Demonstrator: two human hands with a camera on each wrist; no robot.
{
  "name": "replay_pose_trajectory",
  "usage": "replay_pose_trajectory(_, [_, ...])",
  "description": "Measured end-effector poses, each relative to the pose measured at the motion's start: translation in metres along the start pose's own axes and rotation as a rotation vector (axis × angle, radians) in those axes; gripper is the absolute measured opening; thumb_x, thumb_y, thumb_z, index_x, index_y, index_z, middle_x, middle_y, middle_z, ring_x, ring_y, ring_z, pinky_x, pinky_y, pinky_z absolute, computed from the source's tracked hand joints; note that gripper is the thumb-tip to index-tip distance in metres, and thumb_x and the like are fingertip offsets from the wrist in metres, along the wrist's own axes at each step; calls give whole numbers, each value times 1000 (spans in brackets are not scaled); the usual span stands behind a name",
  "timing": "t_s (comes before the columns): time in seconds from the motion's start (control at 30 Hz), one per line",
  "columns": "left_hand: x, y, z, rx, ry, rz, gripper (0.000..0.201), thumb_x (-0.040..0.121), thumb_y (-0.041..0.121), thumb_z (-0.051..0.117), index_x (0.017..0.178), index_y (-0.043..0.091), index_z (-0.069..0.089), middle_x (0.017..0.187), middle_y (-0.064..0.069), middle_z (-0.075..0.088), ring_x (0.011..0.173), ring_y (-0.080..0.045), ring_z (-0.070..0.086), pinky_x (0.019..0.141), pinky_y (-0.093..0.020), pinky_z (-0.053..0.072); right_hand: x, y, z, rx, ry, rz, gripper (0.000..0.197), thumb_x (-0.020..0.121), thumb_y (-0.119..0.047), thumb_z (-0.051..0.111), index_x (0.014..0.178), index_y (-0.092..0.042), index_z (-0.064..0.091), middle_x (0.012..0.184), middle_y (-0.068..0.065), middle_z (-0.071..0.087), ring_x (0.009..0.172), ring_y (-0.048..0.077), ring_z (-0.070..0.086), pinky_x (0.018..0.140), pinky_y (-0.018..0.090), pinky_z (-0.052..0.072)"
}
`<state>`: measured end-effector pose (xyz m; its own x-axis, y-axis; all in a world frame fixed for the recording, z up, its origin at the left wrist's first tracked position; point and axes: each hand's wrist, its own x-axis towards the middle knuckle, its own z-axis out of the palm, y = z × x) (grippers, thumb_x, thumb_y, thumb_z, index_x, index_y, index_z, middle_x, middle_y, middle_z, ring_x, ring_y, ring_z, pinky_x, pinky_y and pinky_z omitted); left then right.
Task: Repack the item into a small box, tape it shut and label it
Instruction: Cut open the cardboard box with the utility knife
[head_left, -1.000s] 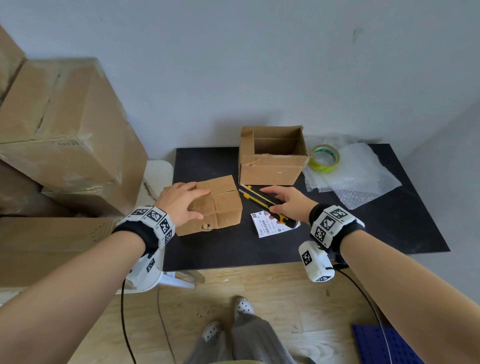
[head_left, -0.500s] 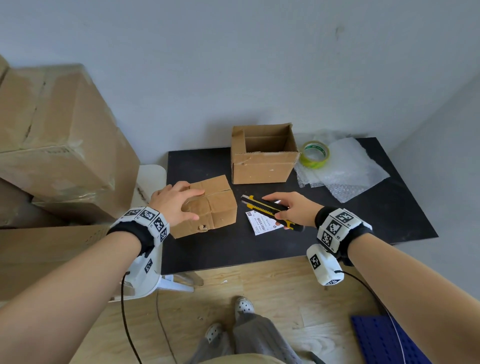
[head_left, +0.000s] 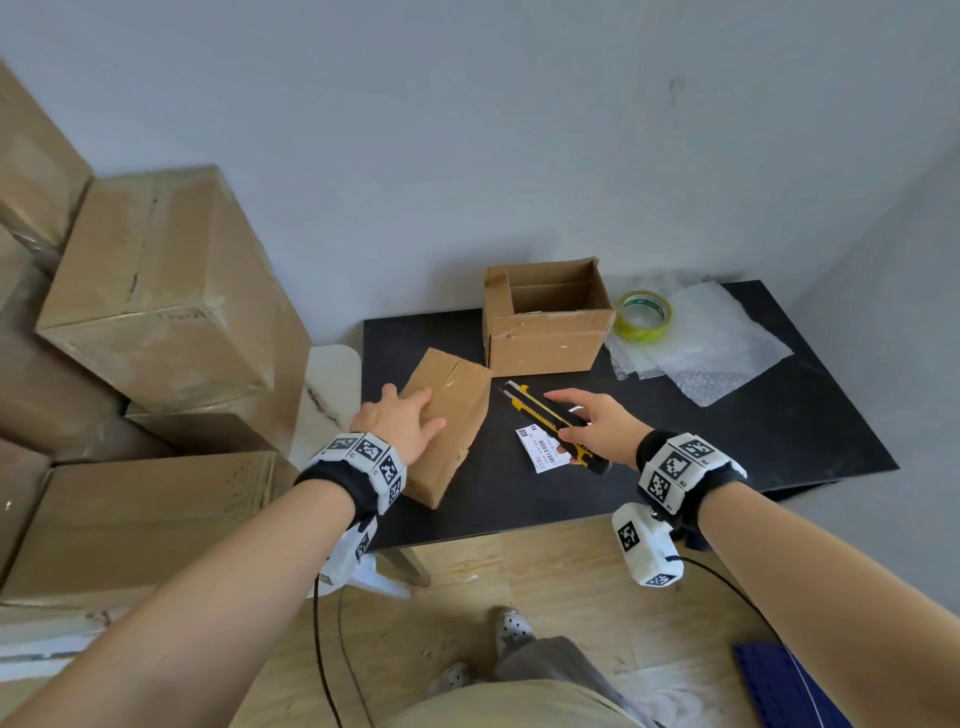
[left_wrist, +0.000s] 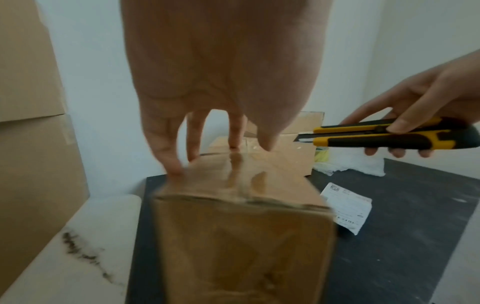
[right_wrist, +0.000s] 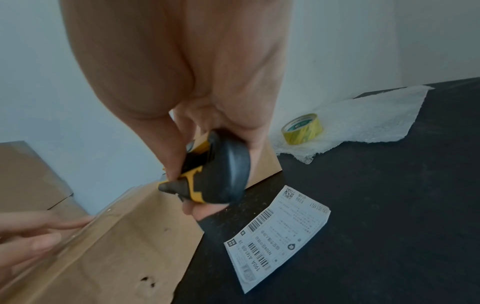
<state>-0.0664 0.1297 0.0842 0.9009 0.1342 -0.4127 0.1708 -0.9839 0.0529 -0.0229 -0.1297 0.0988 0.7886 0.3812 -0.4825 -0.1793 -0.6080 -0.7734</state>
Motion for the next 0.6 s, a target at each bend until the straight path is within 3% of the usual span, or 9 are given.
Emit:
replay_pose_trajectory(0.07, [-2,1,1,-4,-1,133,44,101,38,30,144,36,28,126,-12,47,103,-29,55,87,-38,48,0,-1,2,10,19,0,52,91,5,51,137,-19,43,87,-2,60,78,19,64,70,32,59])
replay_pose_trajectory(0.17, [-6,1,-10,73,-12,244,54,99,17,38,145,39,22,128,-11,45,92,-23,55,75,-32,49,-1,0,3,19,47,-1,53,91,4,52,138,-18,43,90,-1,60,83,23,64,77,41,58])
replay_pose_trajectory(0.23, [-9,4,-20,196,5,305,68,94,17,49,146,44,13,146,-13,26,113,-28,50,87,-35,47,-1,1,2,41,62,7,53,91,5,52,137,-19,43,89,1,61,81,22,64,76,41,58])
replay_pose_trajectory(0.3, [-7,6,-27,386,24,447,88,88,14,61,145,50,3,157,-10,0,138,-32,25,108,-42,32,-3,4,2,57,72,15,53,91,5,52,137,-19,43,88,2,61,75,20,64,72,38,59])
replay_pose_trajectory(0.33, [-3,6,-29,487,32,542,97,84,14,66,144,51,-1,158,-8,-8,143,-30,12,114,-45,23,-4,5,1,60,76,21,53,91,5,52,137,-20,44,88,2,61,73,18,64,70,36,59])
replay_pose_trajectory(0.43, [5,11,-28,723,-13,761,110,79,10,72,144,50,-7,157,-4,-18,146,-27,-3,116,-53,11,-7,12,-1,62,85,48,53,91,4,53,136,-21,44,92,9,63,75,20,65,70,38,60])
replay_pose_trajectory(0.6, [12,27,-22,814,-73,837,99,77,10,74,147,41,11,158,0,-14,146,-26,-5,114,-59,13,-9,20,-3,78,72,78,53,91,3,53,136,-22,43,98,15,63,84,27,65,74,42,59])
